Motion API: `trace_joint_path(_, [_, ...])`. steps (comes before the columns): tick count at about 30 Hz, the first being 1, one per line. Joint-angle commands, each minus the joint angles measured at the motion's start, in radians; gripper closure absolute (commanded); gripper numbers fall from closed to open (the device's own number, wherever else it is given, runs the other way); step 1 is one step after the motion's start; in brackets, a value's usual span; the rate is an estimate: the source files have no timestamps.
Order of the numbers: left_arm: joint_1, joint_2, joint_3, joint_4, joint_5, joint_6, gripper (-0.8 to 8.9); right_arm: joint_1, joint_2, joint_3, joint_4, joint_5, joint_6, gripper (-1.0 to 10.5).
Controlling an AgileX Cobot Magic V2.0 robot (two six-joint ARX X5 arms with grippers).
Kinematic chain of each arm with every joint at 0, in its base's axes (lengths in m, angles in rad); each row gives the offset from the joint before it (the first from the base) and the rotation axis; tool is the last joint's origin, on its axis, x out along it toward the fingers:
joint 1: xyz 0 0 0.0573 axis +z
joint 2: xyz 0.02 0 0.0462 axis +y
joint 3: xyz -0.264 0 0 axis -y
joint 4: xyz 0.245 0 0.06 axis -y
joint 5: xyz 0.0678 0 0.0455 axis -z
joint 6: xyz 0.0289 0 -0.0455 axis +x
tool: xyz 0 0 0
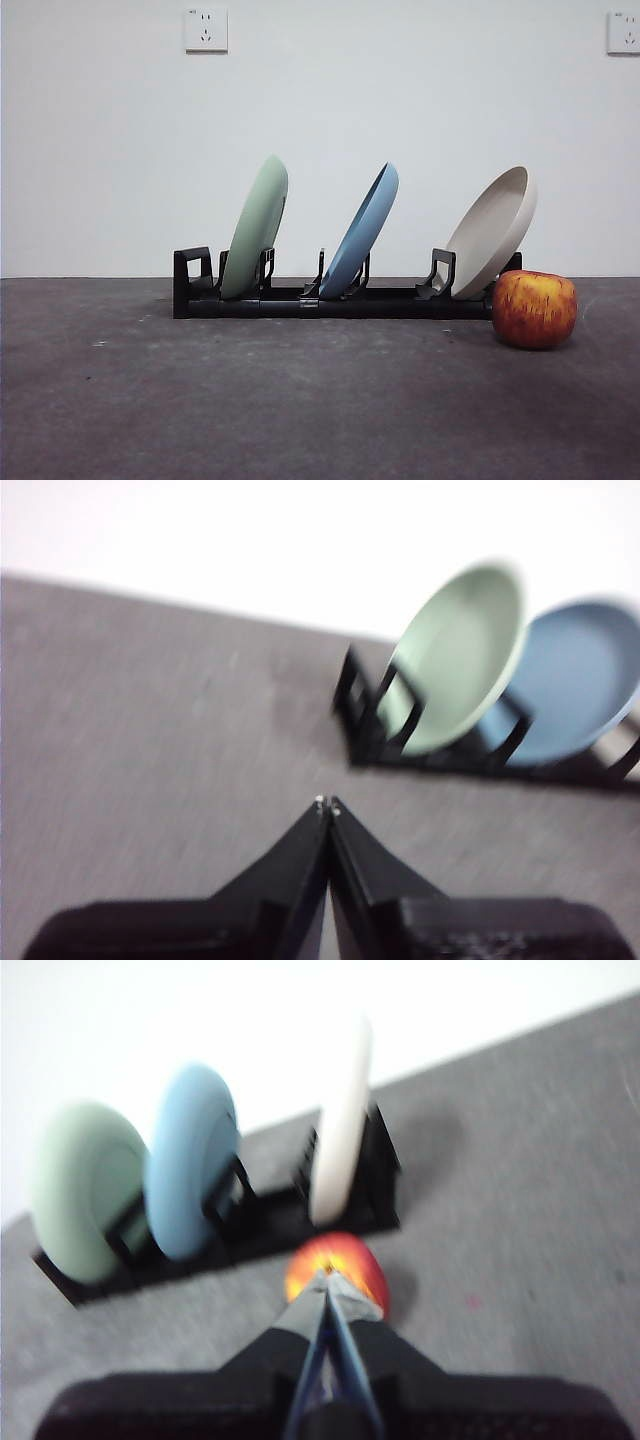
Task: Take the green plate from the plate rack,put the plate on the table,take the apple from the table,put the apple in the plate
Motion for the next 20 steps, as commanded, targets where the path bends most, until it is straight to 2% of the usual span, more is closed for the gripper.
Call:
trace_joint_path(1, [0.003,0.023,0.058,-0.018,0.032,-0.043,8.21,0.003,0.030,0.060,0.008,-0.020,0.022,9.6])
trace_joint_path(5, [0.002,0.090,0.148,-0.059,0.093,-0.042,8.21,0.004,0.101,0.170,-0.050,-0.038,0.021,9.6])
trace_joint_path(8, [0.002,0.154,0.221,-0.091,0.157,-0.039,8.21,0.005,0.175,0.268,-0.115,-0.083,0.003,9.6])
trace_joint_path(12, [0.002,0.254,0.329,-0.142,0.258,-0.028,8.21,0.010,0.285,0.414,-0.246,-0.151,-0.074,9.6])
trace_joint_path(16, [0.002,0.351,0.436,-0.214,0.376,0.019,8.21,0.017,0.396,0.558,-0.408,-0.240,-0.162,9.6])
trace_joint_path(20, [0.002,0.432,0.536,-0.311,0.492,0.062,8.22,0.017,0.510,0.699,-0.607,-0.315,-0.284,9.6])
